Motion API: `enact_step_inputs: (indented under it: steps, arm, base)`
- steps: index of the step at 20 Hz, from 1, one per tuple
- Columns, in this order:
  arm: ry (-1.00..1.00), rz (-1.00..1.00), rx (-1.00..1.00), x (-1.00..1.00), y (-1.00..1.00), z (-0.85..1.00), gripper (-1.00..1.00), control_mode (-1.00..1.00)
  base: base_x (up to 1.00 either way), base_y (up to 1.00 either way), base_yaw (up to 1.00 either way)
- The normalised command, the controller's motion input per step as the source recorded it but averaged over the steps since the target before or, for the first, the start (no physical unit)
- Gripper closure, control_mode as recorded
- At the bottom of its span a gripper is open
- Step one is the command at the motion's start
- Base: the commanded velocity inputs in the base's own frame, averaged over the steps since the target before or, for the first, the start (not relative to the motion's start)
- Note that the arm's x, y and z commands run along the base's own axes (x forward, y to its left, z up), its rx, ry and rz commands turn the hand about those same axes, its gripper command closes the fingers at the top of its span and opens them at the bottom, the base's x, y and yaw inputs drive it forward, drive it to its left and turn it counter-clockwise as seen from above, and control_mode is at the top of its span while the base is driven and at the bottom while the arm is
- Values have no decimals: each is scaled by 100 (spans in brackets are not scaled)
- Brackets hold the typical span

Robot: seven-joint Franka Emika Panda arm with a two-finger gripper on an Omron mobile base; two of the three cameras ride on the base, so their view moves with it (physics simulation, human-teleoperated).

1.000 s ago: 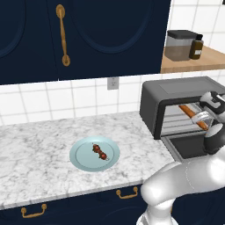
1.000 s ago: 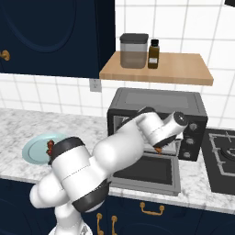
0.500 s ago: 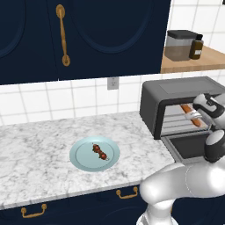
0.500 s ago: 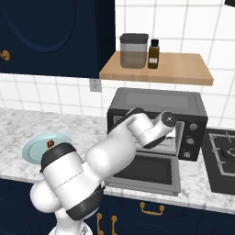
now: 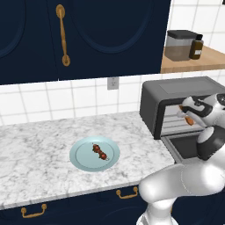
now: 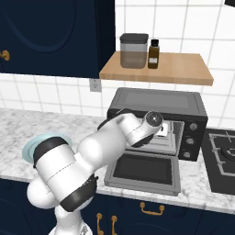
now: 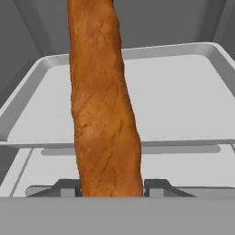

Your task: Pick up the kebab skewer and baguette bread, and place them inside the toaster oven. Close the toaster oven door and start by setting the timer.

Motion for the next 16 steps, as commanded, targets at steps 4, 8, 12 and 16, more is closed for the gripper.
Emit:
enact_step_inputs:
  steps: [4, 8, 12, 16]
  arm:
    - [-1, -2, 0, 15, 0, 0, 100, -100]
    - [0, 0, 0, 0, 0, 0, 100, -100]
    - [0, 0, 0, 0, 0, 0, -100, -100]
    - [0, 0, 0, 0, 0, 0, -100, -100]
  base:
    - [0, 0, 0]
    - [0, 0, 0]
    - [0, 0, 0]
    - [0, 0, 0]
